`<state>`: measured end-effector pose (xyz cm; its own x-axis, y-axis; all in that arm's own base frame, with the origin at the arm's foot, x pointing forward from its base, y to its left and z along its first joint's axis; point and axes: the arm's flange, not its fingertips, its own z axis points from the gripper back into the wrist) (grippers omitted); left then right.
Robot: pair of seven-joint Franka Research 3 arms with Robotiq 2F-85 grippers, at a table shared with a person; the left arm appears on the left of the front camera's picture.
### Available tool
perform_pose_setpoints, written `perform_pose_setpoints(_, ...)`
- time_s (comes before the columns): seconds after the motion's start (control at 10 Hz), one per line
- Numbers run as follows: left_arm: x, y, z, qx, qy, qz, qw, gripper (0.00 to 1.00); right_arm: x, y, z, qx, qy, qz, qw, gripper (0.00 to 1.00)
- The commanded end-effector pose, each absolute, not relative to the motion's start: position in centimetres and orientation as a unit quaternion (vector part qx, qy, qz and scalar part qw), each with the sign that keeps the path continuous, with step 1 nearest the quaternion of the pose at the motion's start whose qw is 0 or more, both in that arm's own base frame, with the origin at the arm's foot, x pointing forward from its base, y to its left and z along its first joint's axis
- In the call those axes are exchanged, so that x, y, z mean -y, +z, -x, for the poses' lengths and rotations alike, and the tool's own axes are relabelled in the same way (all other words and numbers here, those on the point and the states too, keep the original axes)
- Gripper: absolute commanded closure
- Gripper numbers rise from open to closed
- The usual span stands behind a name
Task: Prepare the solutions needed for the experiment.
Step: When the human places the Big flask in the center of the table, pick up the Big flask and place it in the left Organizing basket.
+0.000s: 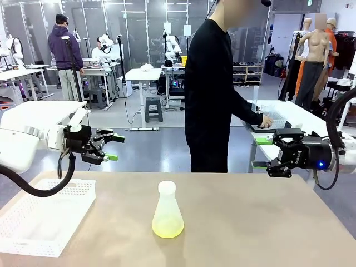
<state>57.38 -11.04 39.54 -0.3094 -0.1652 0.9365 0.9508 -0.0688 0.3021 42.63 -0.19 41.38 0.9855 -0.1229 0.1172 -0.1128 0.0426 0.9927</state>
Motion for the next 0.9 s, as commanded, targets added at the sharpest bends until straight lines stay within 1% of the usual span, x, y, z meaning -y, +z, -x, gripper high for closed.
perform_pose_setpoints(0.0, 11.8, 39.6, -57.5, 0.521, -0.617, 0.386, 0.445, 0.0, 0.2, 41.5, -42.6, 0.086, -0.002, -0.692, 0.717, 0.18)
perform_pose_setpoints(0.2, 14.9, 40.8, -57.7, 0.551, -0.613, 0.393, 0.407, 0.0, 0.2, 41.5, -42.6, 0.086, -0.002, -0.692, 0.717, 0.18)
perform_pose_setpoints(0.4, 18.2, 41.0, -57.7, 0.563, -0.605, 0.415, 0.38, 0.0, 0.2, 41.5, -42.6, 0.086, -0.002, -0.692, 0.717, 0.18)
perform_pose_setpoints(0.5, 19.5, 40.4, -57.6, 0.564, -0.6, 0.426, 0.375, 0.0, 0.2, 41.5, -42.6, 0.086, -0.002, -0.692, 0.717, 0.18)
perform_pose_setpoints(0.7, 21.5, 37.0, -57.3, 0.539, -0.617, 0.447, 0.36, 0.0, 0.2, 41.5, -42.6, 0.086, -0.002, -0.692, 0.717, 0.18)
perform_pose_setpoints(0.8, 22.0, 35.6, -57.5, 0.537, -0.61, 0.462, 0.356, 0.0, 0.2, 41.5, -42.6, 0.086, -0.002, -0.692, 0.717, 0.18)
